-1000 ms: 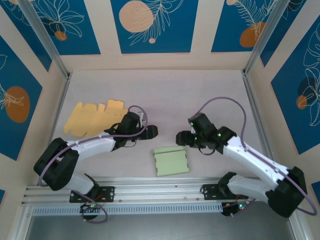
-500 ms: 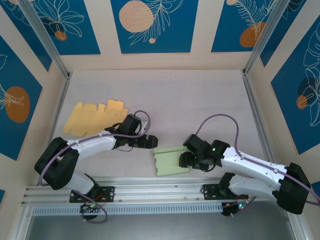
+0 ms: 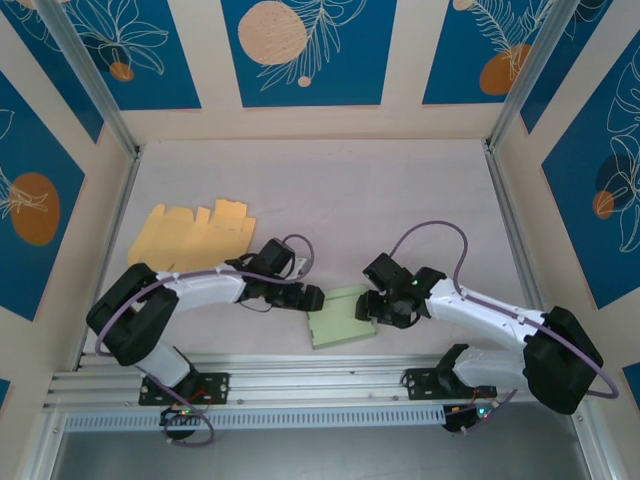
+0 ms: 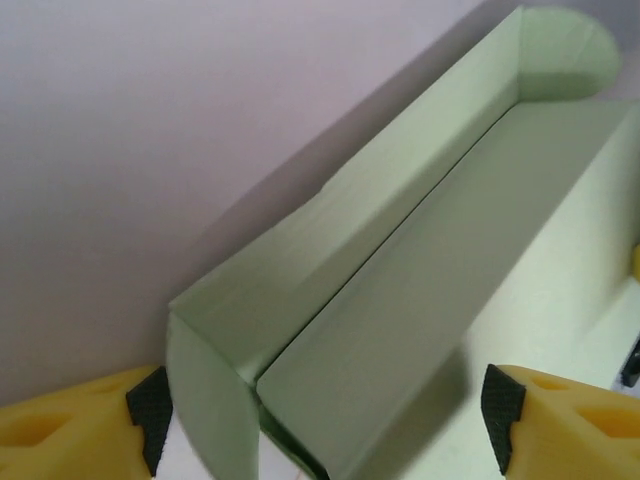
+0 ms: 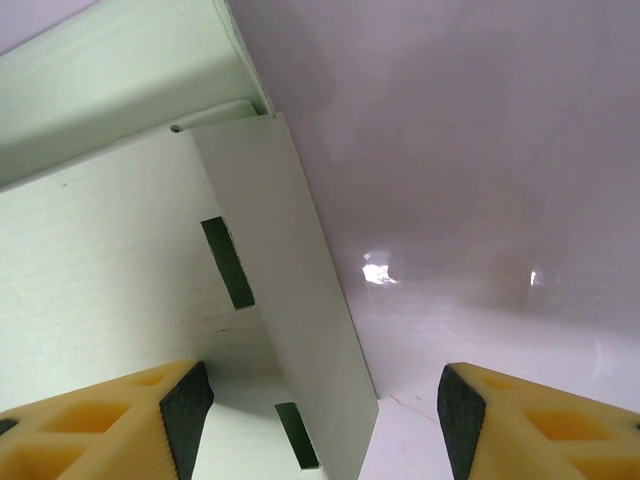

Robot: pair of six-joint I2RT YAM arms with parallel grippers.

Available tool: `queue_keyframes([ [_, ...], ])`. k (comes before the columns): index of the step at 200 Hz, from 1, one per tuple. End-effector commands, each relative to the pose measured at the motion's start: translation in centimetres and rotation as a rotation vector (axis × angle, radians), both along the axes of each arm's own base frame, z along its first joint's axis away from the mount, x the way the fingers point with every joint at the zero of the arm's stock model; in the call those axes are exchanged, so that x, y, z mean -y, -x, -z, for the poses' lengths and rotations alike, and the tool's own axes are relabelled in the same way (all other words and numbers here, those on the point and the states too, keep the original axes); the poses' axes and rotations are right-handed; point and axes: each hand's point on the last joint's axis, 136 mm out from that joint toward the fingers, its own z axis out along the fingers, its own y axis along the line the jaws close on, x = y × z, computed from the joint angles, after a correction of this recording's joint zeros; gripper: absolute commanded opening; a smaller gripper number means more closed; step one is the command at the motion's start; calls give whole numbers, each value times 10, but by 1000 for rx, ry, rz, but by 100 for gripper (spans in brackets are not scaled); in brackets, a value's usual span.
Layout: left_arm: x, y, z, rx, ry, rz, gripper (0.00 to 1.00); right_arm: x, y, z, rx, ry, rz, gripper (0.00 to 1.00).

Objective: Fold the paper box

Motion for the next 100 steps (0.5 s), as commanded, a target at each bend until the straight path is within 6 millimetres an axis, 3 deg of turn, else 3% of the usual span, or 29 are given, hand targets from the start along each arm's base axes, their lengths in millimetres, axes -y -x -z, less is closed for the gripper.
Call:
queue_keyframes([
  [1, 3, 5, 8, -42, -17, 4, 77, -4, -1, 7, -17, -2, -8, 64],
  [26, 9, 2, 14, -53, 5, -7, 63, -8, -6, 12, -12, -12, -2, 64],
  [48, 13, -6, 11, -24, 23, -19, 43, -10, -14, 13, 5, -28, 9, 64],
  [100, 12, -44, -17, 174, 36, -59, 11, -13, -41, 7, 95, -91, 46, 64],
])
